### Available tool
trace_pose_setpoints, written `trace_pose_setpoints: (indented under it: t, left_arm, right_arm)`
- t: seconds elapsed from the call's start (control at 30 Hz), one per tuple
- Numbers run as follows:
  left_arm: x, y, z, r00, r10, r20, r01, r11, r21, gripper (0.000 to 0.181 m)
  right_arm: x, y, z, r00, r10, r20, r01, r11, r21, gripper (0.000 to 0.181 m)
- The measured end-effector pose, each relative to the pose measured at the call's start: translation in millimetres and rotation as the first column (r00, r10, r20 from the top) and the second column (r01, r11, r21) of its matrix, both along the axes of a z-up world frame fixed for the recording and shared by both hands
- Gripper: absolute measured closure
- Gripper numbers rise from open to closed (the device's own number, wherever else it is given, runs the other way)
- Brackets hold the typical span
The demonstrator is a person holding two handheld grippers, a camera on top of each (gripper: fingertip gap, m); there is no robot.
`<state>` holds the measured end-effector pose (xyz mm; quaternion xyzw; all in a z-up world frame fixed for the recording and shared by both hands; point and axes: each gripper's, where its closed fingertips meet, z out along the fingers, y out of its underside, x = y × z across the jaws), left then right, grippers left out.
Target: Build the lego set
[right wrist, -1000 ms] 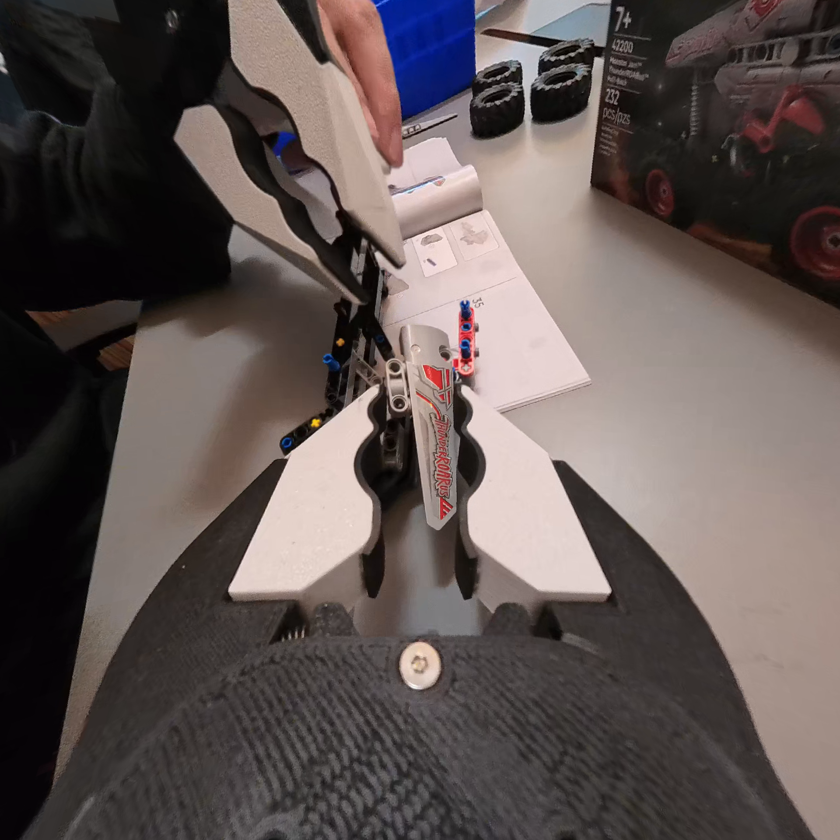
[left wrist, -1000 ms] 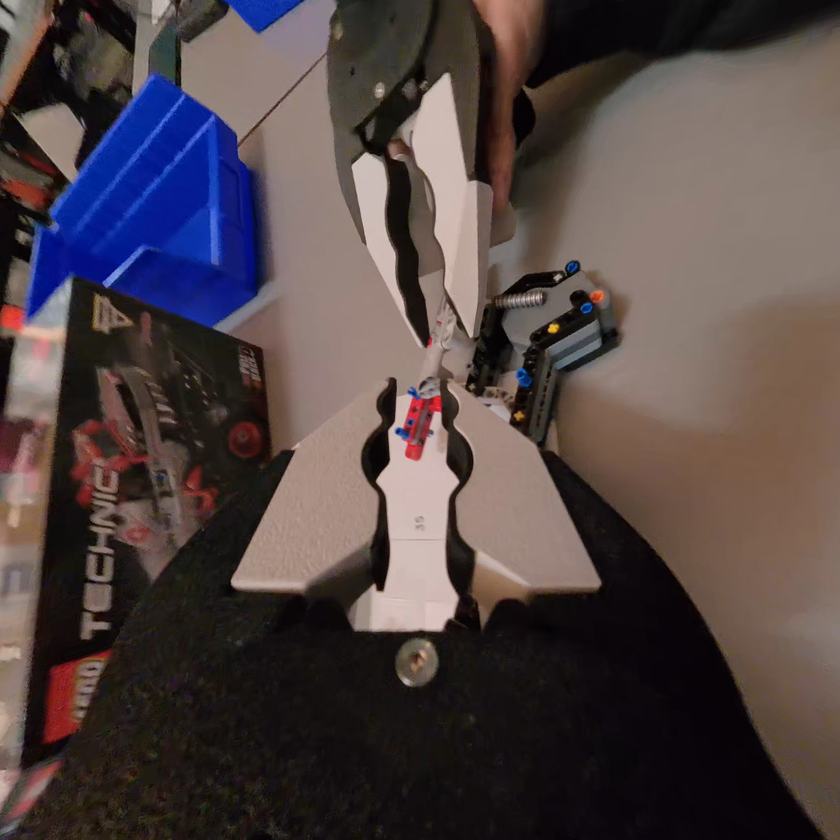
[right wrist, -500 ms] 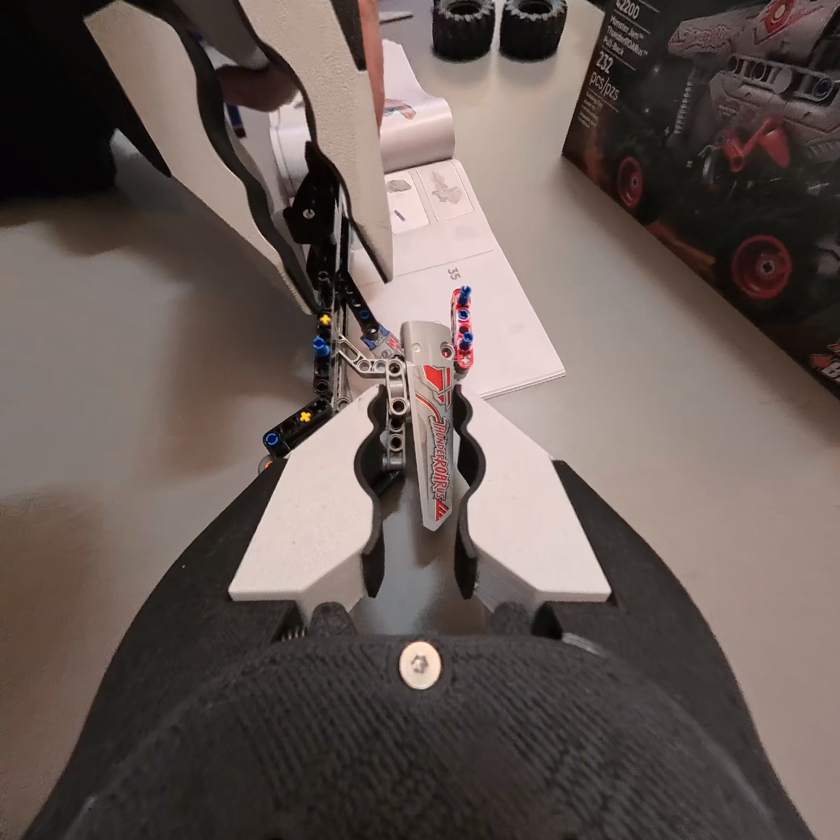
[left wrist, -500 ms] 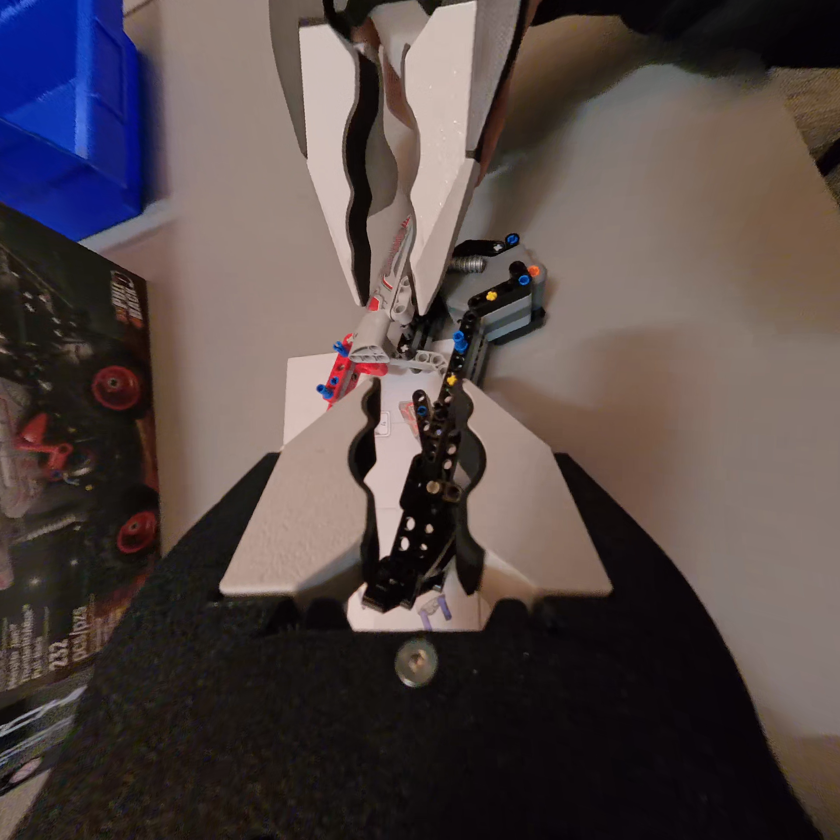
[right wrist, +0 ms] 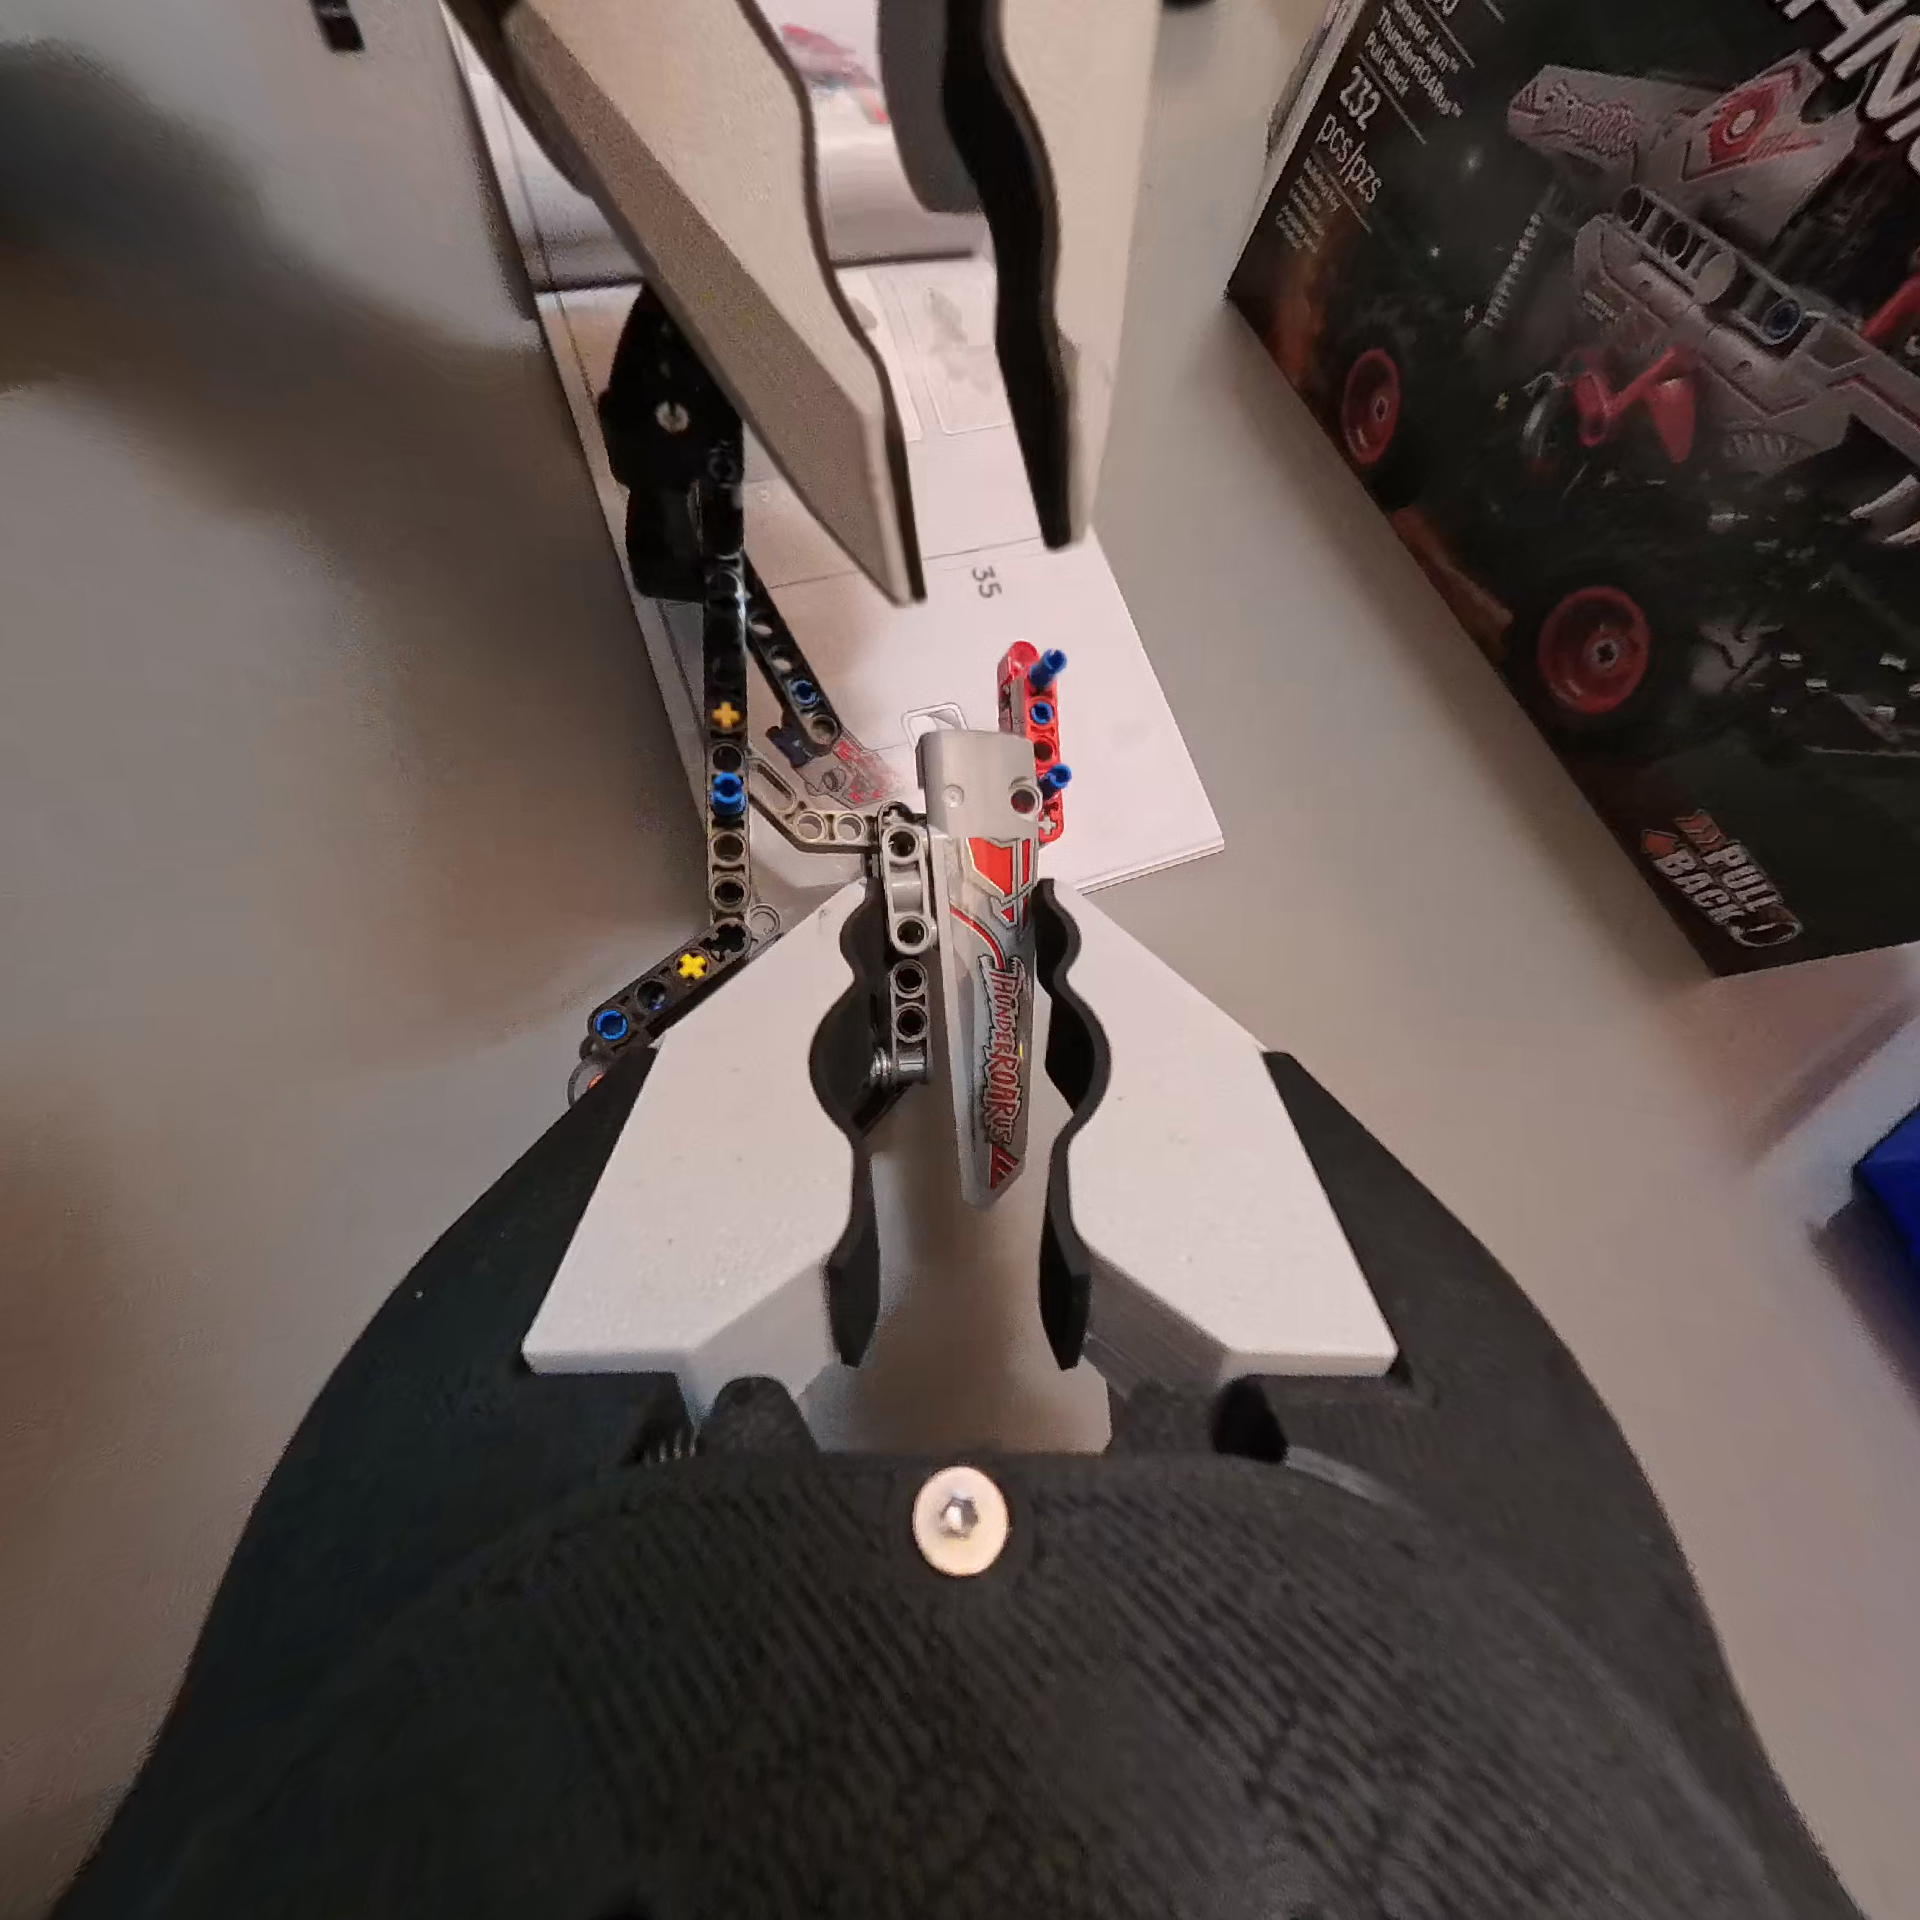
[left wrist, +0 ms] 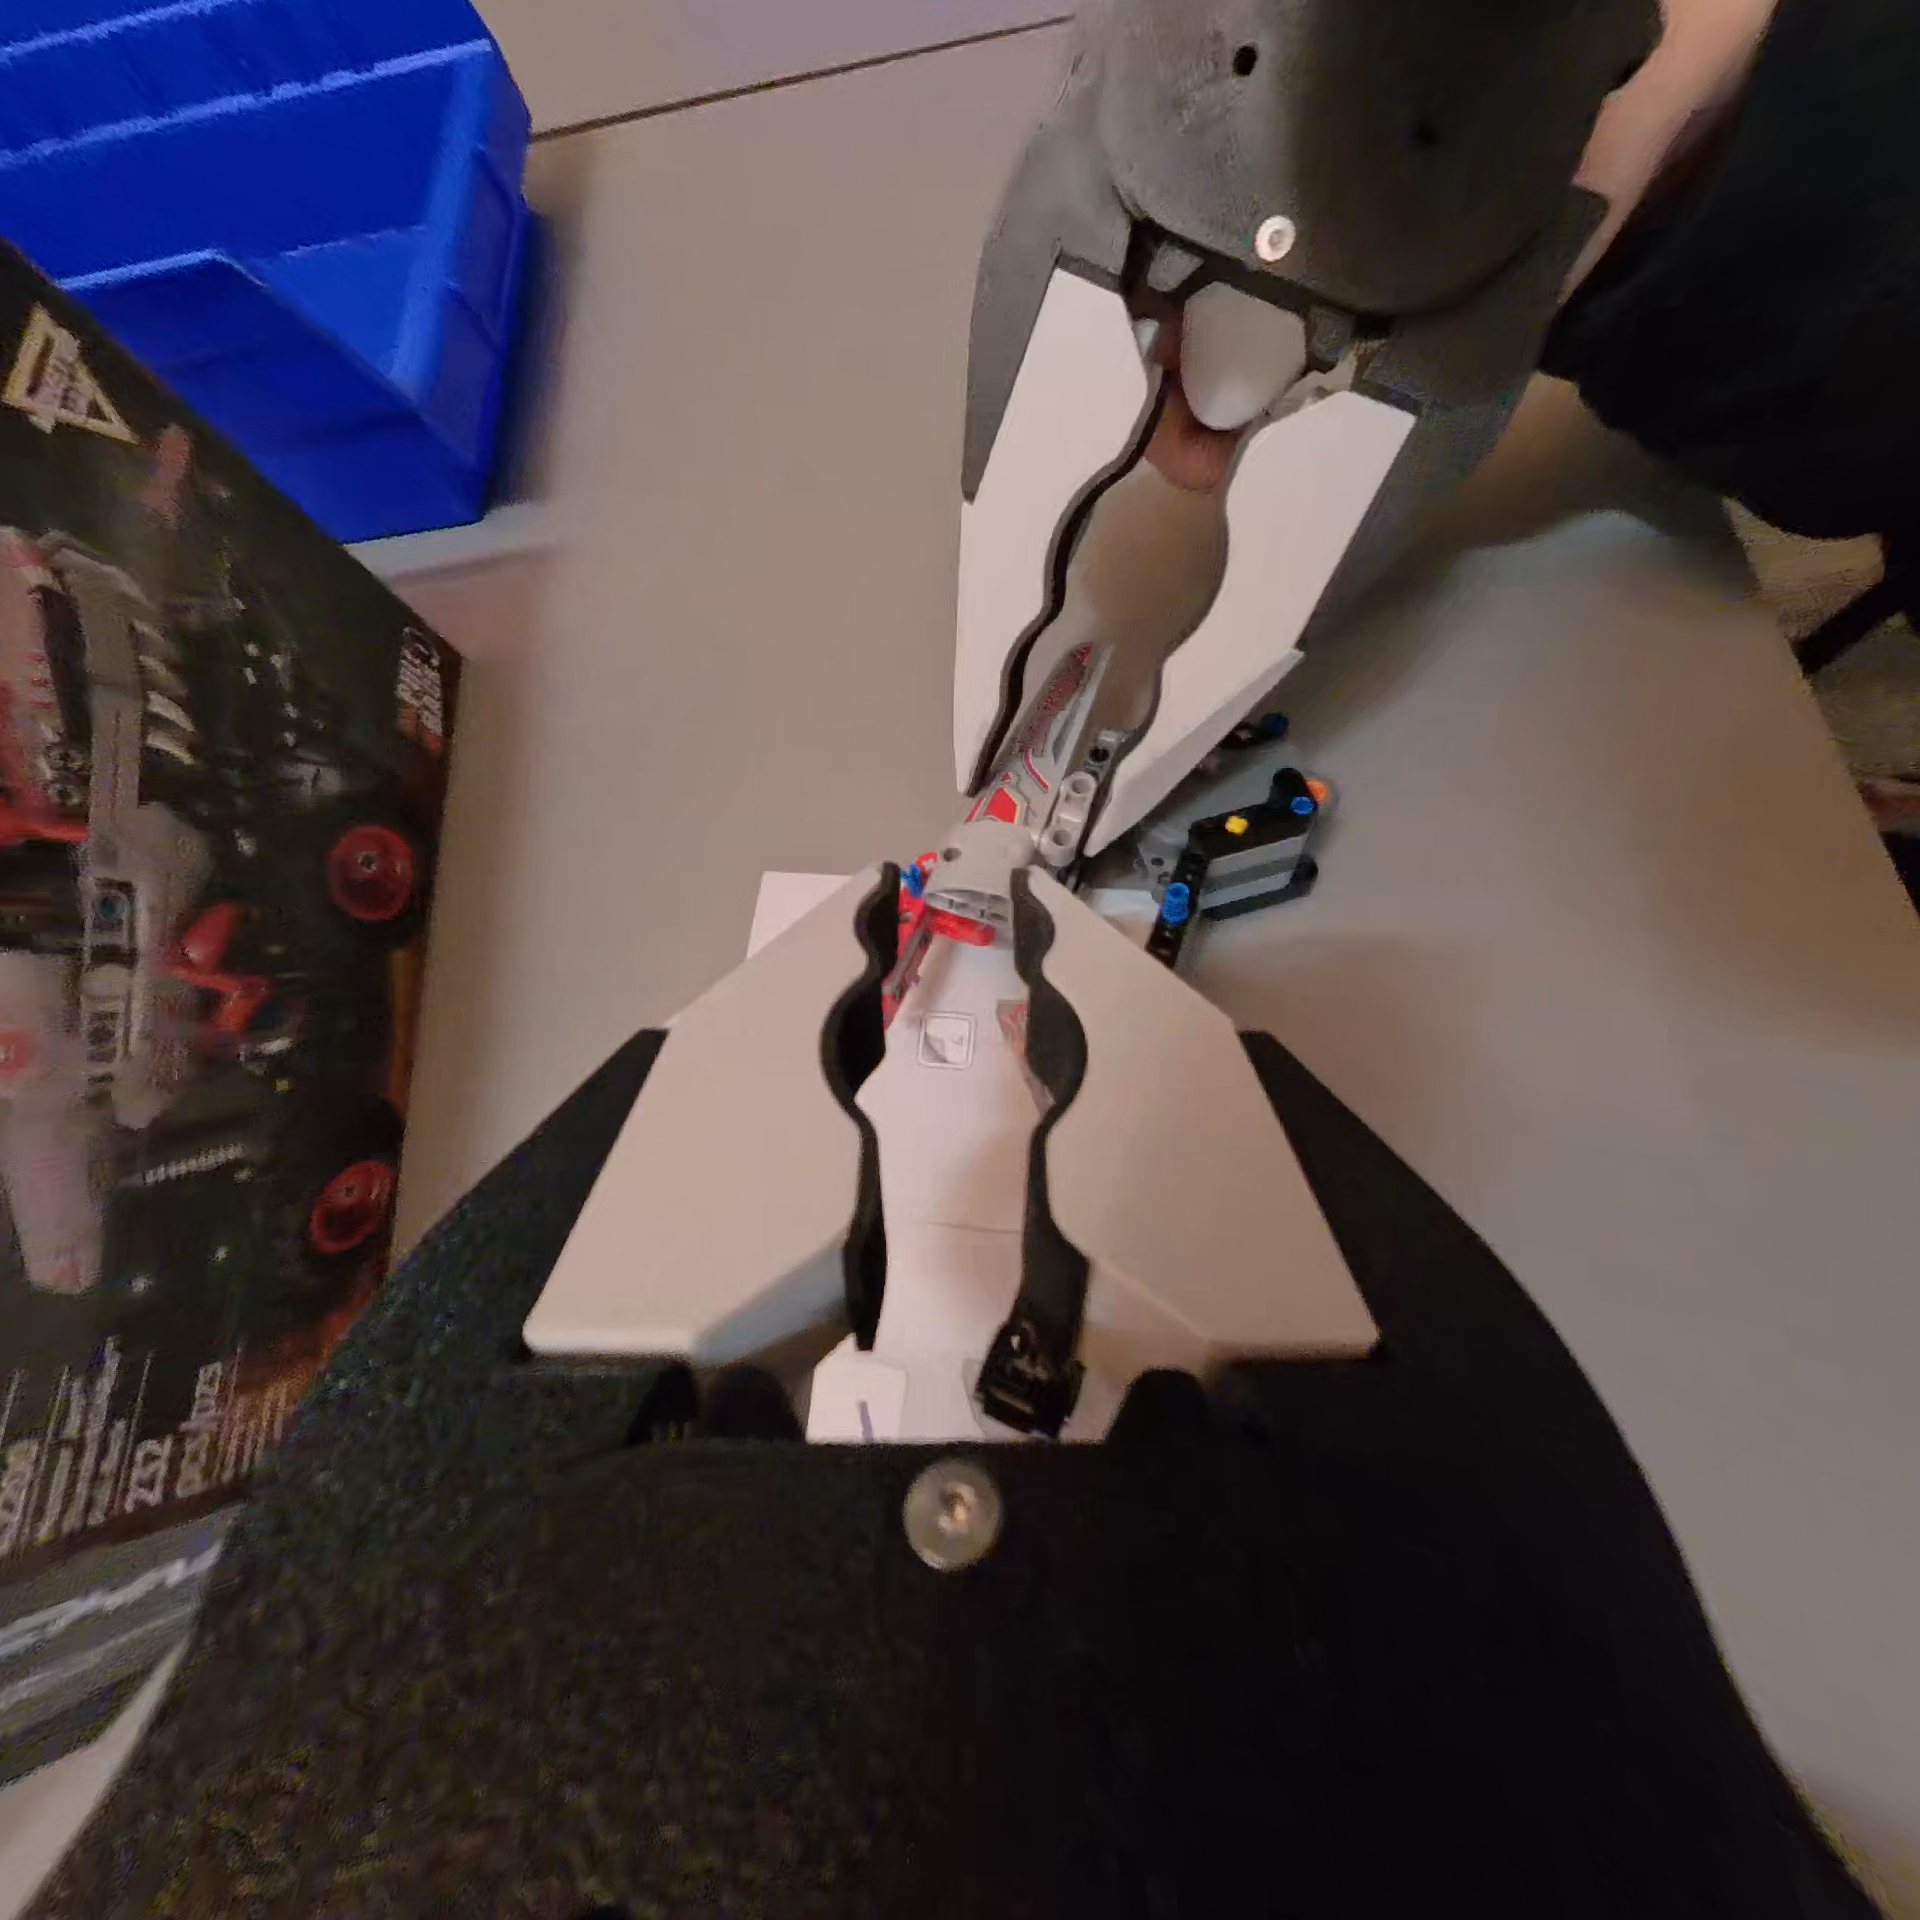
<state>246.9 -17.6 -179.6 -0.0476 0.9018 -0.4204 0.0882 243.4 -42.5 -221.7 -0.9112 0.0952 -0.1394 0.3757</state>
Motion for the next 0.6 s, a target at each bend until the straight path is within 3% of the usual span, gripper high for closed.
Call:
trace_pose_setpoints:
  t: [0.1,0.27,0.4,0.6]
  left_arm:
    - [-9.5,-11.6,-11.9,0.993,-0.102,-0.065,0.105,0.993,0.053,0.154]
    - [0.3,-22.6,-25.7,0.992,-0.084,-0.096,0.095,0.989,0.118,0.143]
    - [-5.2,-25.6,-30.0,0.98,-0.15,-0.128,0.168,0.976,0.14,0.133]
    - [-2.3,-28.9,-33.0,0.969,-0.182,-0.169,0.205,0.97,0.133,0.145]
  right_arm:
    - [0.3,0.1,0.0,1.0,-0.009,0.022,0.01,1.0,-0.026,0.155]
    - [0.6,0.4,0.1,0.999,-0.013,0.029,0.014,1.0,-0.019,0.155]
    - [0.9,1.1,0.0,0.999,-0.001,0.038,0.002,1.0,-0.014,0.155]
    - [1.2,1.7,0.4,0.999,0.008,0.051,-0.008,1.0,-0.001,0.155]
